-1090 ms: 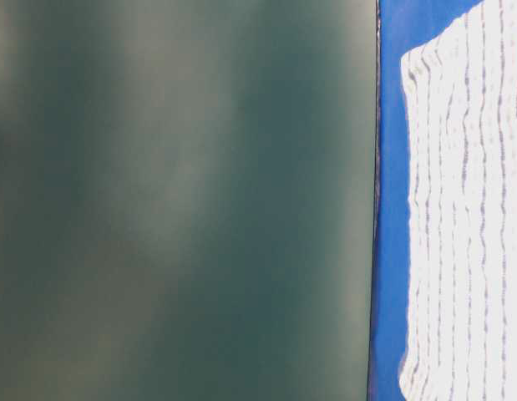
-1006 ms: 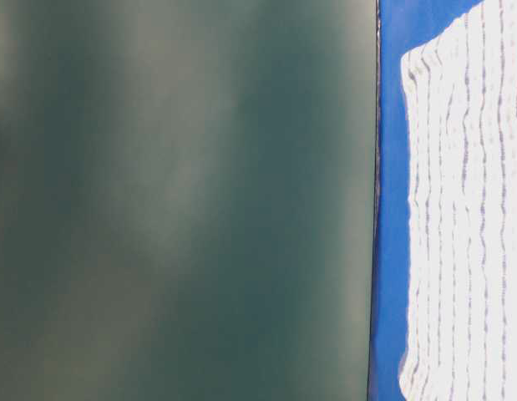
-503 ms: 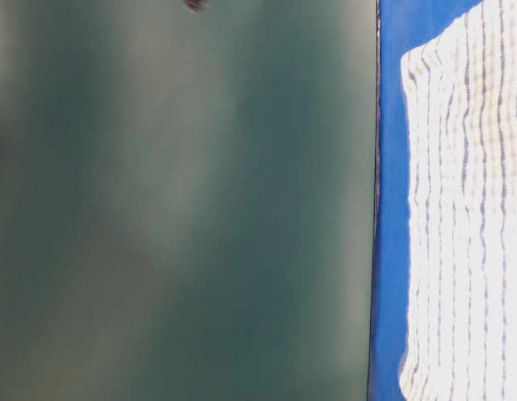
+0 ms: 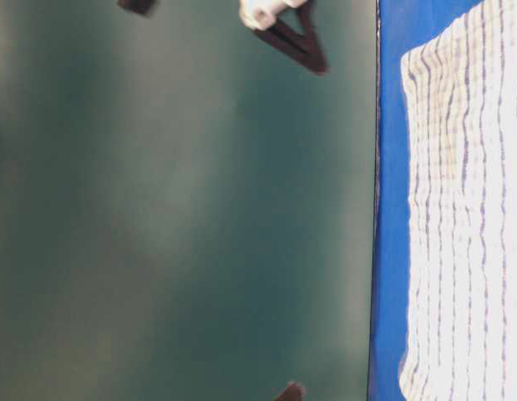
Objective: Fold the blue towel.
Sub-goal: 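Move both grippers to the towel's far corners and grasp them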
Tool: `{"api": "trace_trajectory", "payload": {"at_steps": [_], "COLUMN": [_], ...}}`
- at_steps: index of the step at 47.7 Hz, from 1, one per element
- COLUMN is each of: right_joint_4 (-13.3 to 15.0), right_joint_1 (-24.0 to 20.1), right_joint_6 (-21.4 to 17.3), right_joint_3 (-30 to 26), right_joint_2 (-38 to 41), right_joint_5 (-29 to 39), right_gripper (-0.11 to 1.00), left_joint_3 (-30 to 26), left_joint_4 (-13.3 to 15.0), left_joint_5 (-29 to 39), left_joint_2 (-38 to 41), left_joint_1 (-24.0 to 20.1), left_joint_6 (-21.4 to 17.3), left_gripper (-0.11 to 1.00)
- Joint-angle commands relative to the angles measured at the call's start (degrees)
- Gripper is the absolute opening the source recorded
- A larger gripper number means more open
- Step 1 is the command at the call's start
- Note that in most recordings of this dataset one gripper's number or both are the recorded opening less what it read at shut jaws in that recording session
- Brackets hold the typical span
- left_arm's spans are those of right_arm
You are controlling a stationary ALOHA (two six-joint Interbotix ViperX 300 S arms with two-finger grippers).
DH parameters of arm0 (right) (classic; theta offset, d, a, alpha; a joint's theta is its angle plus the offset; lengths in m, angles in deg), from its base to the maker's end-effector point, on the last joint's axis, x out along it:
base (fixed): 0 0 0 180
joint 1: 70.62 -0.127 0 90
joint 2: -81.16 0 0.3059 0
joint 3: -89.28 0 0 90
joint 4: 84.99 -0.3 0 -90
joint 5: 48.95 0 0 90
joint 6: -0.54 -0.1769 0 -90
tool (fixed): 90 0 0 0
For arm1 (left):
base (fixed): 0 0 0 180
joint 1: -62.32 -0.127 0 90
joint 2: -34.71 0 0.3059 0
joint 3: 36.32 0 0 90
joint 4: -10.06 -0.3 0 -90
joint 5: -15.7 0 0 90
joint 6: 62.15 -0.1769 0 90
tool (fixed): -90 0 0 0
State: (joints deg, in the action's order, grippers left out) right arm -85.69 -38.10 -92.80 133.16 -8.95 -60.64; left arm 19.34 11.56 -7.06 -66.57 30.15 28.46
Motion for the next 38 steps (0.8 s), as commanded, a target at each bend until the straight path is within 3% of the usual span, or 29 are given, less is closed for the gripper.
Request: {"api": "trace_trajectory", "payload": {"at_steps": [1, 13, 31, 38], "right_joint_4": [0.44, 1.05, 1.58, 1.67], "right_joint_1": [1.32, 5.01, 7.47, 7.47], "right_joint_6": [0.09, 0.26, 0.26, 0.26], "right_joint_3": [-2.29, -4.22, -6.5, -6.77], "right_joint_2": [3.34, 11.78, 18.81, 19.6], "right_joint_5": [-0.53, -2.11, -4.83, -5.45], "right_gripper": [0.56, 0.56, 0.56, 0.53], "left_joint_3": [-1.05, -4.31, -9.58, -10.37], "left_joint_4": [0.09, 0.09, 0.09, 0.0], "left_joint_5": [-3.34, -7.56, -7.56, -6.42], "left_joint_2": [5.54, 18.46, 29.36, 31.29], "left_joint_1": [-2.29, -6.5, -9.05, -9.14], "left_joint_6": [-0.18, -0.97, -1.41, -1.49], "left_gripper": [0.88, 0.88, 0.85, 0.74]}}
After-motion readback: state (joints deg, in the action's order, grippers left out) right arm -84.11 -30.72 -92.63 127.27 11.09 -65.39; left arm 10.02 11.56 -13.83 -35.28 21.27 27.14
